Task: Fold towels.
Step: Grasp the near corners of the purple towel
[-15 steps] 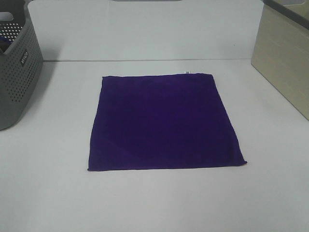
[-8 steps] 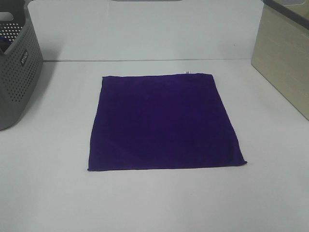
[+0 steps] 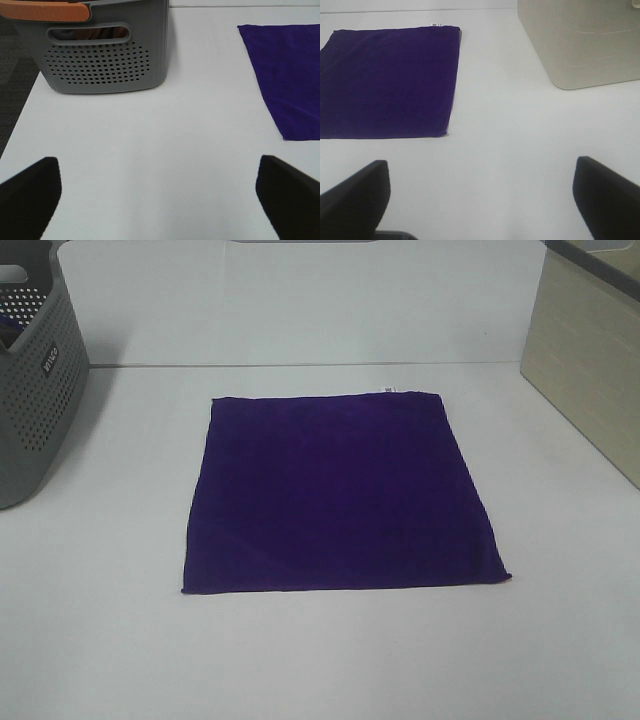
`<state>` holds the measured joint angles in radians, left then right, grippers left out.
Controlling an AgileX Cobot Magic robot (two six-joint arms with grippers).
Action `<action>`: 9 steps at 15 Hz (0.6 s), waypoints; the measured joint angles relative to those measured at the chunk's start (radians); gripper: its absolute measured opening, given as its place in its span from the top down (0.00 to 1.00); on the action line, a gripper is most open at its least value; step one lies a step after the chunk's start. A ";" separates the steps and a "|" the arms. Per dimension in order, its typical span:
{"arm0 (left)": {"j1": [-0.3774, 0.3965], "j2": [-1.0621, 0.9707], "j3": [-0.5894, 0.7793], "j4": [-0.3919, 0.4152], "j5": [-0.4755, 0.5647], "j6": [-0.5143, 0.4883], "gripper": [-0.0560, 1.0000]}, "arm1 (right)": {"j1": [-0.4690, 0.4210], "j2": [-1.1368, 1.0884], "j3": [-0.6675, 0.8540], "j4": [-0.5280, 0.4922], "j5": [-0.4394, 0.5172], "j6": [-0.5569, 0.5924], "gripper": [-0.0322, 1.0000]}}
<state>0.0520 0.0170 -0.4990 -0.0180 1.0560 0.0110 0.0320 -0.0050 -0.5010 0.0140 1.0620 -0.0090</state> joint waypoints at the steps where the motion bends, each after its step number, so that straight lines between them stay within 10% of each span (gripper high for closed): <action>1: 0.000 0.013 0.000 0.000 0.000 0.000 0.01 | 0.000 0.000 -0.005 0.001 0.000 0.002 0.04; 9: 0.000 0.776 -0.376 -0.023 0.094 0.003 0.01 | 0.000 0.835 -0.552 0.097 0.120 0.090 0.04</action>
<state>0.0520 0.7930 -0.8750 -0.0410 1.1500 0.0140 0.0320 0.8300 -1.0530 0.1110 1.1820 0.0810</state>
